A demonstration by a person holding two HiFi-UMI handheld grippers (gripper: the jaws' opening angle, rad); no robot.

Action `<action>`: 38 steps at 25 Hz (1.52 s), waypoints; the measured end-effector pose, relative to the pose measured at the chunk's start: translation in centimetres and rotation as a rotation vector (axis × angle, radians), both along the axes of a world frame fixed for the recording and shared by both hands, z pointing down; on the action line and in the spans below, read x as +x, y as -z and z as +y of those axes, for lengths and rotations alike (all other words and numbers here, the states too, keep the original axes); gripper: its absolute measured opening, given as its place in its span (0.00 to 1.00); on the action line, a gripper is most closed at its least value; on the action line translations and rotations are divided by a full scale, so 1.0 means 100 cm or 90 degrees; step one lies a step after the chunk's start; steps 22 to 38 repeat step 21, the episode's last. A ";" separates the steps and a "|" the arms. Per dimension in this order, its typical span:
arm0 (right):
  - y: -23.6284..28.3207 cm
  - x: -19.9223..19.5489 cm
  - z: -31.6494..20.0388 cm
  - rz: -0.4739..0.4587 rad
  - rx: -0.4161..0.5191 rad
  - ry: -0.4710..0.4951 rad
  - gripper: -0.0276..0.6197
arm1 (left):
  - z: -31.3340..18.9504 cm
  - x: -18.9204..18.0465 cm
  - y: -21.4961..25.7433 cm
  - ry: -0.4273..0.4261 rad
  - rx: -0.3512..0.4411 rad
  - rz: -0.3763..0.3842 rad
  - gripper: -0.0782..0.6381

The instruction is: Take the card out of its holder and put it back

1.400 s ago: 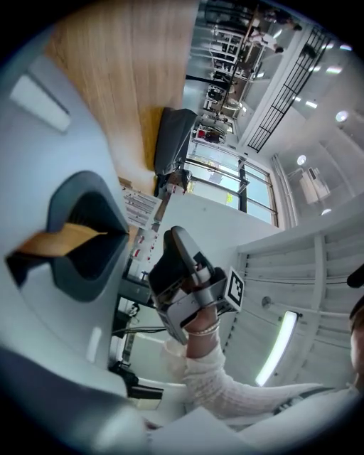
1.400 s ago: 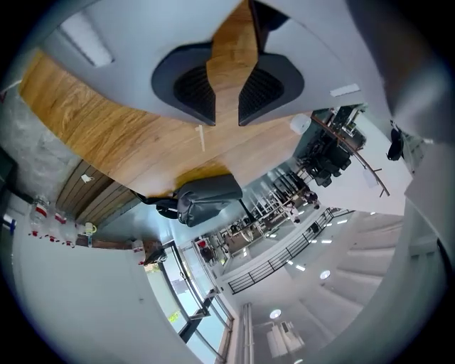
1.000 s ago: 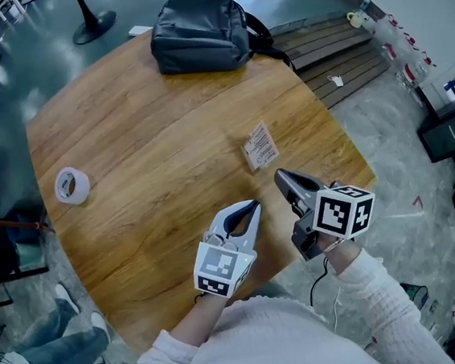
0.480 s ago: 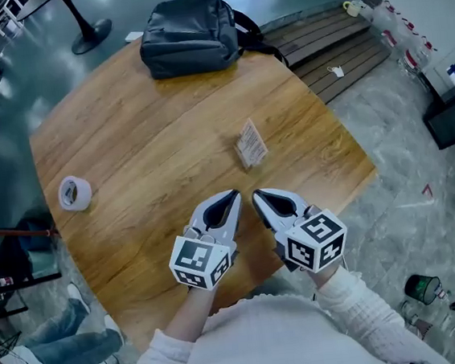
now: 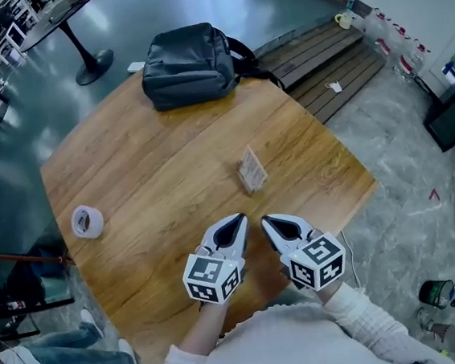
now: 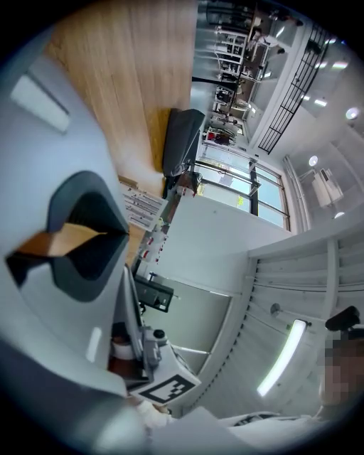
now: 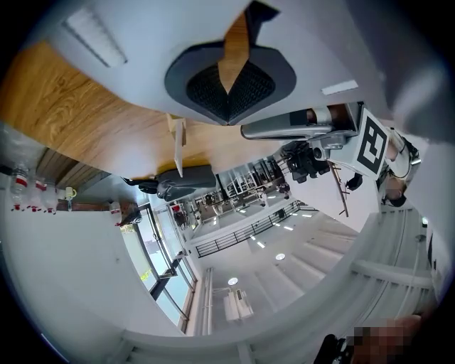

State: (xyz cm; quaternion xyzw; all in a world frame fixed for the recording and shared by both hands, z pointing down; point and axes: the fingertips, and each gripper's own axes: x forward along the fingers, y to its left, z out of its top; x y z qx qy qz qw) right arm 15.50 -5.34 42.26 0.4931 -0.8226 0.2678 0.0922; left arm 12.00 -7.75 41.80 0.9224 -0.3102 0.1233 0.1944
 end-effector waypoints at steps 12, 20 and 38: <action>0.001 0.000 0.003 0.029 0.032 0.039 0.04 | 0.000 0.003 0.001 0.041 -0.006 0.011 0.12; 0.011 0.005 0.013 0.021 0.038 0.029 0.04 | 0.014 -0.002 0.010 0.048 -0.005 0.023 0.12; 0.012 0.005 0.014 0.020 0.039 0.027 0.04 | 0.016 -0.003 0.010 0.051 -0.006 0.024 0.12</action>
